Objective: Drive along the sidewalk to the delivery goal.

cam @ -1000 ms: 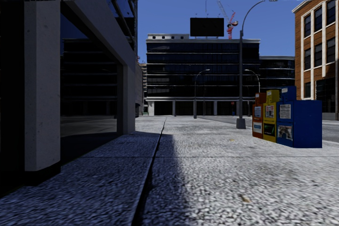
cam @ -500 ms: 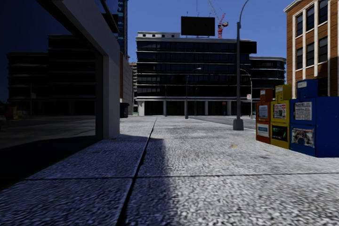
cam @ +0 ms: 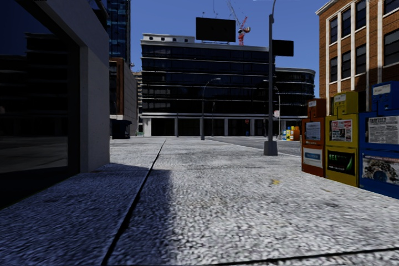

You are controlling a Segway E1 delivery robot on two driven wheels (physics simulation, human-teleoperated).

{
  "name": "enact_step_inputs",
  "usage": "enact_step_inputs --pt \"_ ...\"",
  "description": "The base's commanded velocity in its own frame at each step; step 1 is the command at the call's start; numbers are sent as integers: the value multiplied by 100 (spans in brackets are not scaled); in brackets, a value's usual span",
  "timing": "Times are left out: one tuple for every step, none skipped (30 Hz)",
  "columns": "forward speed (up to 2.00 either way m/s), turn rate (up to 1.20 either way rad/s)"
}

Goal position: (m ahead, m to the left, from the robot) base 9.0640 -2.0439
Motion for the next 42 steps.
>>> enact_step_inputs --pt "200 -38" --pt "200 -38" --pt "200 -38" --pt "200 -38" --pt "200 -38" --pt "200 -38" --pt "200 -38" --pt "200 -38" --pt "200 -38" --pt "200 -38" --pt "200 -38" --pt "200 -38" --pt "200 -38" --pt "200 -38" --pt "200 -38" --pt "200 -38" --pt "200 -38" --pt "200 -38" --pt "200 -38" --pt "200 -38" --pt "200 -38" --pt "200 -38" --pt "200 -38" --pt "200 -38" --pt "200 -38" --pt "200 -38" --pt "200 -38" --pt "200 -36" --pt "200 -36" --pt "200 -23" --pt "200 -5" --pt "200 0" --pt "200 0" --pt "200 0" --pt "200 0" --pt "200 0" --pt "200 0" --pt "200 0" --pt "200 0" --pt "200 0" --pt "200 0" --pt "200 0"
